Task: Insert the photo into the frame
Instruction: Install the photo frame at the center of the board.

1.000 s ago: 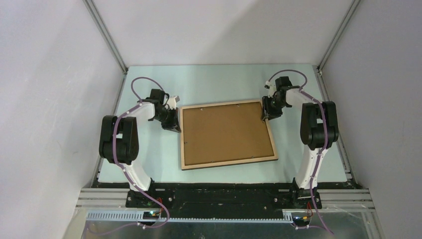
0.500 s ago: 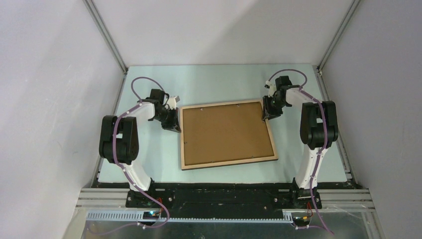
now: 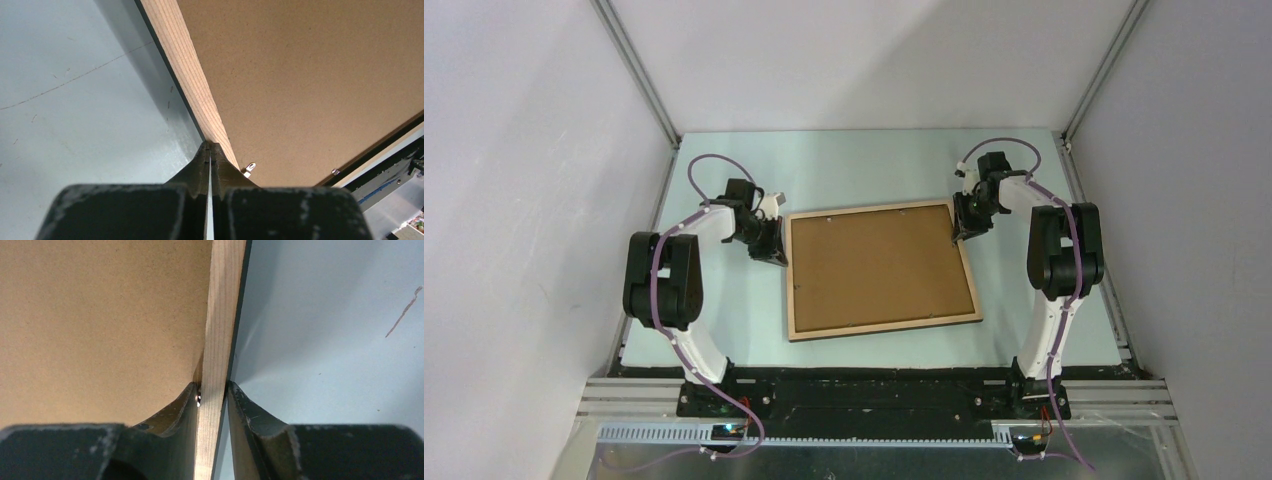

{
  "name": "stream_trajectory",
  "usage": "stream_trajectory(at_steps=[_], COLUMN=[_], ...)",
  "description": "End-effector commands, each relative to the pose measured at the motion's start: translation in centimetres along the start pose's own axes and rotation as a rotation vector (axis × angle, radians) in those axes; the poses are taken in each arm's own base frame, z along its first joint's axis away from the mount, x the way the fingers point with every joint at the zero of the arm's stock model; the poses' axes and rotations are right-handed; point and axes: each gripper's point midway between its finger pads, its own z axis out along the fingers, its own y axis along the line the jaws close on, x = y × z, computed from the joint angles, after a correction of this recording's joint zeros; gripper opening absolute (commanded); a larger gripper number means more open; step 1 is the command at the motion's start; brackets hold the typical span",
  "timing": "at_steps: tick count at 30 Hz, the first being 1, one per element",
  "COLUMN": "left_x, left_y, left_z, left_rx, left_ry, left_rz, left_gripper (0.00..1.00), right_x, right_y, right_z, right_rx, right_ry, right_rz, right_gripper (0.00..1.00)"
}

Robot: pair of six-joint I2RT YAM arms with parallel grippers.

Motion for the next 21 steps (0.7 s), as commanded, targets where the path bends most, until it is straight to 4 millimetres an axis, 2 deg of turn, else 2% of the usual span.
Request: stream_trajectory(at_steps=[1,13,21], left_x=[1.6,1.5,1.4], left_y=[0.0,0.1,0.1], left_z=[0.8,0.7,0.7], left_rx=[0.014,0.014,0.015], left_ry=[0.068,0.065,0.064], left_rz=[0.009,0.006,0.003], left_gripper=[0.00,0.00,0.00], right_x=[1.4,1.5,2.5], right_y=[-1.5,-1.1,-1.0], right_z=[1.0,0.5,0.6], right_rx=[0.057,-0.007,-0.050], right_ry=[0.059,0.067,0.107], right_rz=[-0.057,-0.140,-0.242], right_gripper=[0.29,0.28,0.29])
